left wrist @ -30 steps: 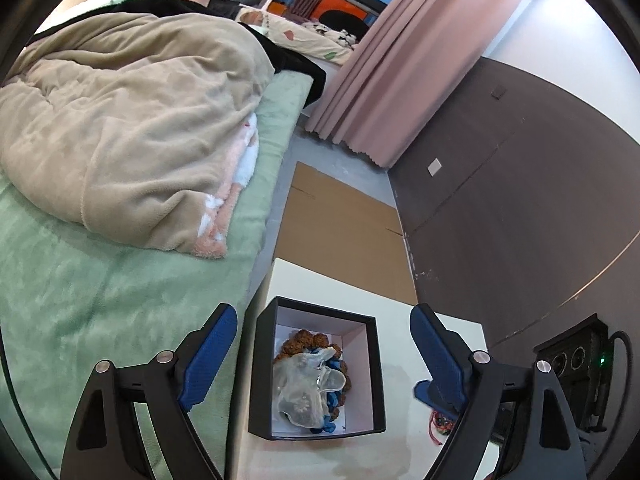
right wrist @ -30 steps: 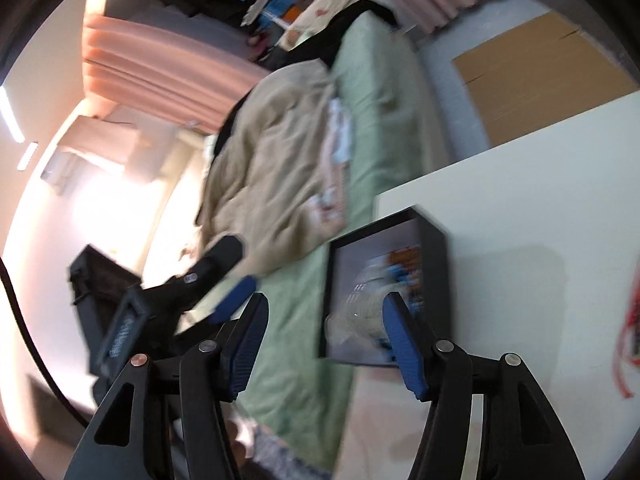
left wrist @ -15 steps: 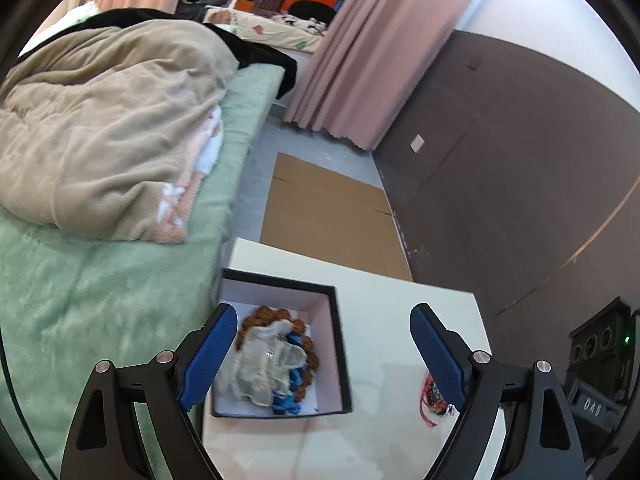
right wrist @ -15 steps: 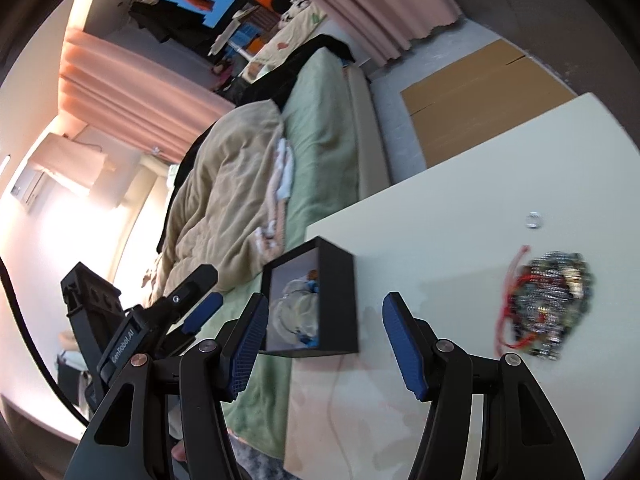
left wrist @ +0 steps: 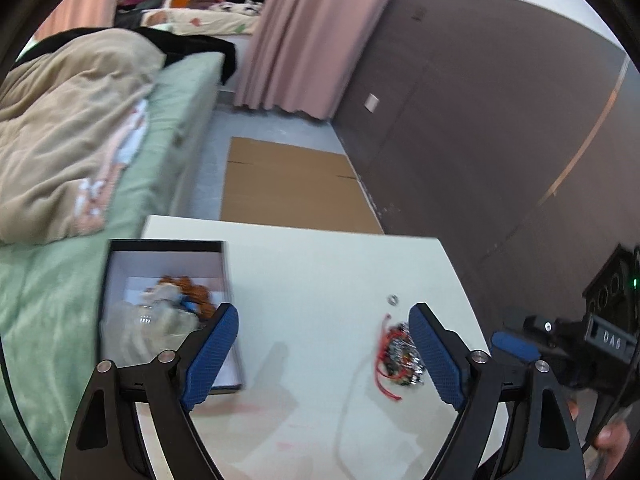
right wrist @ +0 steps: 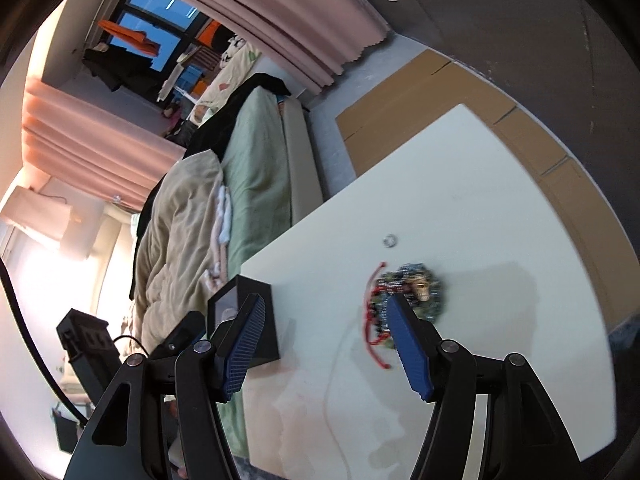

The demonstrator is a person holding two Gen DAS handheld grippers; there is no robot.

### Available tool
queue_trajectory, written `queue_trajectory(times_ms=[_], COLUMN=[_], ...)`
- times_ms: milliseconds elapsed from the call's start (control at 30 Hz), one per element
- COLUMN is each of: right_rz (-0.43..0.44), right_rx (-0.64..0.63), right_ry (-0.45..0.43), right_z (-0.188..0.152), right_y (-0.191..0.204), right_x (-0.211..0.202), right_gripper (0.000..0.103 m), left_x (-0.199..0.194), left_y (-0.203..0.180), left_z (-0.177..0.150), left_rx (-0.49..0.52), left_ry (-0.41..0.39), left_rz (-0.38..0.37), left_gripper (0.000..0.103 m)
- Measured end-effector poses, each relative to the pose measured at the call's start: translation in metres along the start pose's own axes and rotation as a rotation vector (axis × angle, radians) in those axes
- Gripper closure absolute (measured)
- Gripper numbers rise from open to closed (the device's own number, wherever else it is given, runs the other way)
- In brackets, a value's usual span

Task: Organize jewelry
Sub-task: 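Lower the left gripper onto the metal chain bracelet and close it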

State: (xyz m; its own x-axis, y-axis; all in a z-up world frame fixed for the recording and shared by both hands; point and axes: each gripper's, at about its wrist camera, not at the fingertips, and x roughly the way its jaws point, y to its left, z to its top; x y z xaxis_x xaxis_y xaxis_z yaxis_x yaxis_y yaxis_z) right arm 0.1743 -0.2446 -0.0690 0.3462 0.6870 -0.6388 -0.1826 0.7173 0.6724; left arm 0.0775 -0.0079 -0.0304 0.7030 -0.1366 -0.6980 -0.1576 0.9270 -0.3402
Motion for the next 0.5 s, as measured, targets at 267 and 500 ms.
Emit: queue_trajectory(times_ms=[267, 500], right_rz=[-0.053, -0.055], right_rx=[0.047, 0.078], right_ry=[0.021, 0.026], right_z=[0.005, 0.005], right_y=[-0.030, -0.048], right_x=[-0.015, -0.026], right_gripper=[0.039, 0.039], left_x=[0.025, 0.052], left_y=[-0.043, -0.070], left_z=[-0.015, -0.029], left_rx=[0.093, 0.146], left_ry=[0.056, 0.130], left_rz=[-0.034, -0.052], left_gripper=[0.029, 0.051])
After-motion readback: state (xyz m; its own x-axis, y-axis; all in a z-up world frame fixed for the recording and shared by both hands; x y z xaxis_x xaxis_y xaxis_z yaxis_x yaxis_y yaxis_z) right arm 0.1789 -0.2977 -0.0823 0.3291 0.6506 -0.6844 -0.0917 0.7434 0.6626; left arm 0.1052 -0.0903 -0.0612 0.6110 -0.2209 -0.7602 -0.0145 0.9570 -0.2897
